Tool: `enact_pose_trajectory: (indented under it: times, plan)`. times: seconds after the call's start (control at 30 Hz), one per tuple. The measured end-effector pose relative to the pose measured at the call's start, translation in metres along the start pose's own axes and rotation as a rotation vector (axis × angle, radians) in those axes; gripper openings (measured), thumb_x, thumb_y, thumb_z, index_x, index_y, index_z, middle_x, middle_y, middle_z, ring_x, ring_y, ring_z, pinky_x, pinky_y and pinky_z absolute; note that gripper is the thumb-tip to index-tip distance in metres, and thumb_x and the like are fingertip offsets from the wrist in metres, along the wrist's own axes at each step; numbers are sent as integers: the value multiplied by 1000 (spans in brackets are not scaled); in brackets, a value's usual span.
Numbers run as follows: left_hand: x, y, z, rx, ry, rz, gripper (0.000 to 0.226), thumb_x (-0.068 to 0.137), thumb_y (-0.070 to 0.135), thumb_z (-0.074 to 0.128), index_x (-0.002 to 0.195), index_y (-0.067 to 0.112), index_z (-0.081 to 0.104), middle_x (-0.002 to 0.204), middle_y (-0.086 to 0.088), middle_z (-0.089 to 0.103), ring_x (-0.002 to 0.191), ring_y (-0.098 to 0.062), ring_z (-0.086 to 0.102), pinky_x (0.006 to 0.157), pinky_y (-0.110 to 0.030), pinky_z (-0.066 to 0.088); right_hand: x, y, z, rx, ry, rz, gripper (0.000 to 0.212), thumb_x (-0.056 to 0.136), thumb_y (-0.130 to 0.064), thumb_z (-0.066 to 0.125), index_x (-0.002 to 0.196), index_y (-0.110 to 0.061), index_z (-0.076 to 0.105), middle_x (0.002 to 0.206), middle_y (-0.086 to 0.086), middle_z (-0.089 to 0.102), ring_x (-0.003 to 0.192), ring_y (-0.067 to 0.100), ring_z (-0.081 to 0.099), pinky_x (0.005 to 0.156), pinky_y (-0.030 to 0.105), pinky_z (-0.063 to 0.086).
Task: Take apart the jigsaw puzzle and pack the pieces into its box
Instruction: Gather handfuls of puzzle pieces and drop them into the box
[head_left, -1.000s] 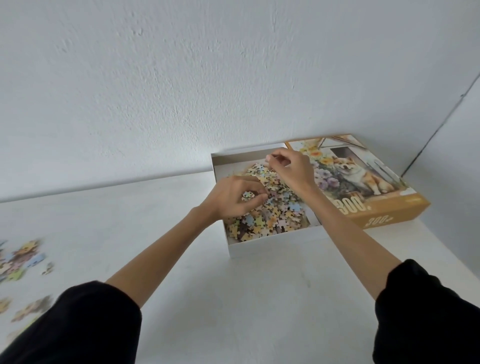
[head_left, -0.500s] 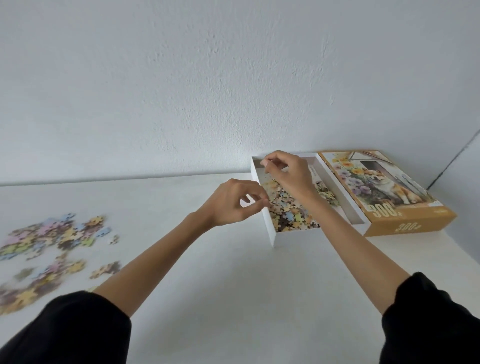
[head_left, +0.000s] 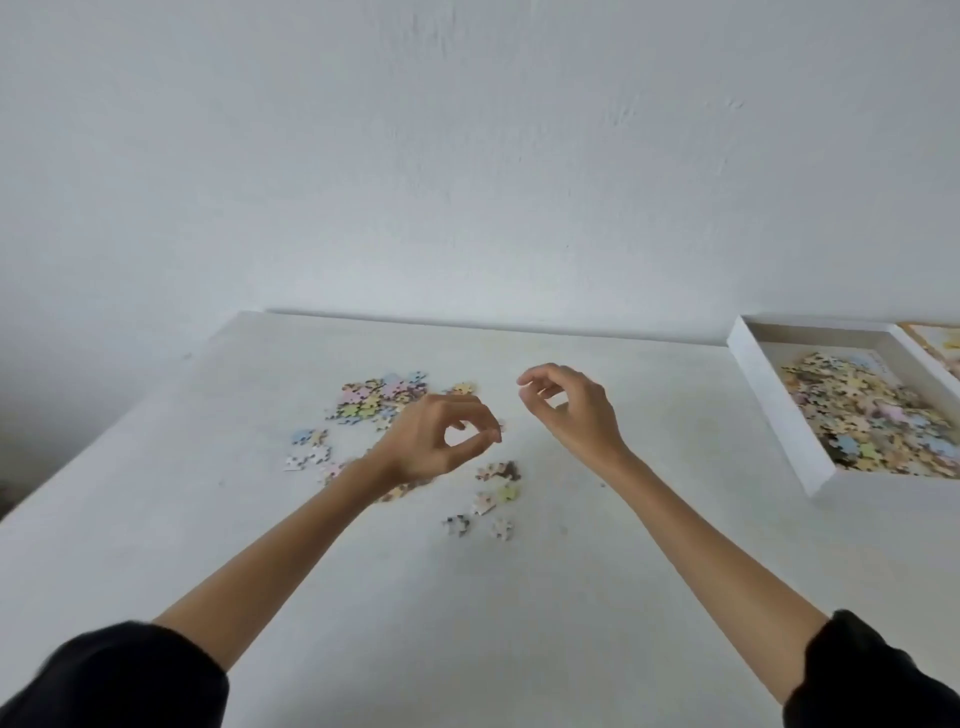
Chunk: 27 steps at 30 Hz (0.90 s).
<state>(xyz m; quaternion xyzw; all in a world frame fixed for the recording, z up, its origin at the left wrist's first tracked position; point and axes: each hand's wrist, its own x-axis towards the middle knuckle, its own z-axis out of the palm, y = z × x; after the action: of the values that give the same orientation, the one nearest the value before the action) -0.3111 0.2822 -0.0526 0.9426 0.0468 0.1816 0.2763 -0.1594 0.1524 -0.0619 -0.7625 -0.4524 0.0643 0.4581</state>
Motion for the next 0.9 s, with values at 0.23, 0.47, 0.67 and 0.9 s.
enact_pose_trajectory:
  times: [0.23, 0.47, 0.67, 0.9]
  plan:
    - [-77, -66, -27, 46, -36, -79, 30, 88, 51, 47, 102, 29, 62, 110, 13, 57, 98, -6, 57, 75, -38, 53, -44, -4, 71, -342, -360, -39, 85, 65, -86, 30, 134, -35, 36, 145, 0, 27, 136, 18, 17, 112, 37, 19]
    - [-113, -111, -44, 300, 24, -224, 86, 68, 83, 42, 137, 32, 33, 144, 1, 28, 137, -14, 21, 112, -43, 24, -72, -9, 59, -480, -484, 6, 108, 52, -93, 31, 136, -48, -18, 149, -6, -32, 137, 12, -29, 115, 34, -9]
    - [-101, -122, -37, 332, -111, -361, 126, 52, 94, 33, 147, 24, -11, 156, 0, -13, 142, -16, -21, 115, -40, -10, -64, -14, 79, -598, -431, 87, 109, 51, -94, 8, 136, -38, -30, 147, 3, -35, 137, 18, -31, 110, 32, -16]
    - [-62, -141, -41, 157, 3, -356, 113, 58, 94, 22, 147, 24, 10, 157, -1, 3, 145, -19, -2, 116, -47, 1, -11, -5, 96, -426, -372, 72, 105, 57, -91, 6, 143, -33, -15, 155, 0, -18, 141, 14, -18, 110, 30, -10]
